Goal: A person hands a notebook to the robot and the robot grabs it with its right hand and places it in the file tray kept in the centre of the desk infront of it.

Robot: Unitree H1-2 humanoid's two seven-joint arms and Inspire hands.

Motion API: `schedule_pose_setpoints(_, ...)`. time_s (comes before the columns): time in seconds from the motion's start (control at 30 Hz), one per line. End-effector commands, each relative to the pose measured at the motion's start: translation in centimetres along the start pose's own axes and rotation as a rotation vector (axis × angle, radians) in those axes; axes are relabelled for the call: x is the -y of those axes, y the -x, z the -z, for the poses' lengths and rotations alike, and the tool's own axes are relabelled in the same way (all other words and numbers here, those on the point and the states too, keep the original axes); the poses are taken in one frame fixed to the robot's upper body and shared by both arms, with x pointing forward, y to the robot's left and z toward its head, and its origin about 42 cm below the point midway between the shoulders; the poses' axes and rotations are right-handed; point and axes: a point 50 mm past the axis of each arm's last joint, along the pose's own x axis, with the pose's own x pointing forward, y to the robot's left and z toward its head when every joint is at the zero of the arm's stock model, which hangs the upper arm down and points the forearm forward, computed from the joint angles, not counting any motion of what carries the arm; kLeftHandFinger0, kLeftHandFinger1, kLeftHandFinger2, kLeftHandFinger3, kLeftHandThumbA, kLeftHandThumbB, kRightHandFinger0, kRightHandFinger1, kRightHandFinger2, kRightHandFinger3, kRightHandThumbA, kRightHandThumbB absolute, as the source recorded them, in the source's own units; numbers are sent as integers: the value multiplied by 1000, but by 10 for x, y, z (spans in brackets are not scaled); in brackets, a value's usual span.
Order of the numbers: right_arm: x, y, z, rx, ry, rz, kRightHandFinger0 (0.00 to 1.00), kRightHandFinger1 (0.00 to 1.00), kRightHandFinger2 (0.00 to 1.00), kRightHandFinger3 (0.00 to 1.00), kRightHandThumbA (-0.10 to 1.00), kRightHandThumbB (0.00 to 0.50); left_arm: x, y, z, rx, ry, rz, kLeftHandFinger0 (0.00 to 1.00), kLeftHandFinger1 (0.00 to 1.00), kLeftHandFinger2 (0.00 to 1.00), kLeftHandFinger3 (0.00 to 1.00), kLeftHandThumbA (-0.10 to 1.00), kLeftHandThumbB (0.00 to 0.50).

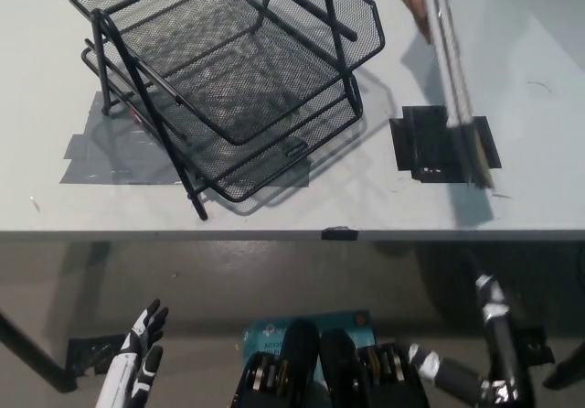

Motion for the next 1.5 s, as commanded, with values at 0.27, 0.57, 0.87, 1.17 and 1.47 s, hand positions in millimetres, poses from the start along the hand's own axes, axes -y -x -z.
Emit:
schedule_pose_setpoints(0.27,10,-54,-54,247,137,311,1000,1000,1000,1000,1000,249,-8,-3,-7,73,-27,3,1000,1000,1000,1000,925,364)
schedule_pose_setpoints(0.57,9,-91,-54,245,153,358,1000,1000,1000,1000,1000,226,-9,-3,-9,73,-60,11,1000,1000,1000,1000,963,365)
schedule_pose_setpoints(0.87,7,-137,-50,220,174,373,1000,1000,1000,1000,993,203,-8,-4,-8,74,-38,3,1000,1000,1000,1000,937,374)
schedule_pose_setpoints(1.17,-3,-171,-40,206,190,361,1000,1000,1000,1000,1000,239,-9,-3,-10,76,-48,6,1000,1000,1000,1000,955,367)
schedule_pose_setpoints(1.47,-16,-207,-28,206,262,363,1000,1000,1000,1000,1000,244,-10,-3,-10,77,-50,2,1000,1000,1000,1000,960,370)
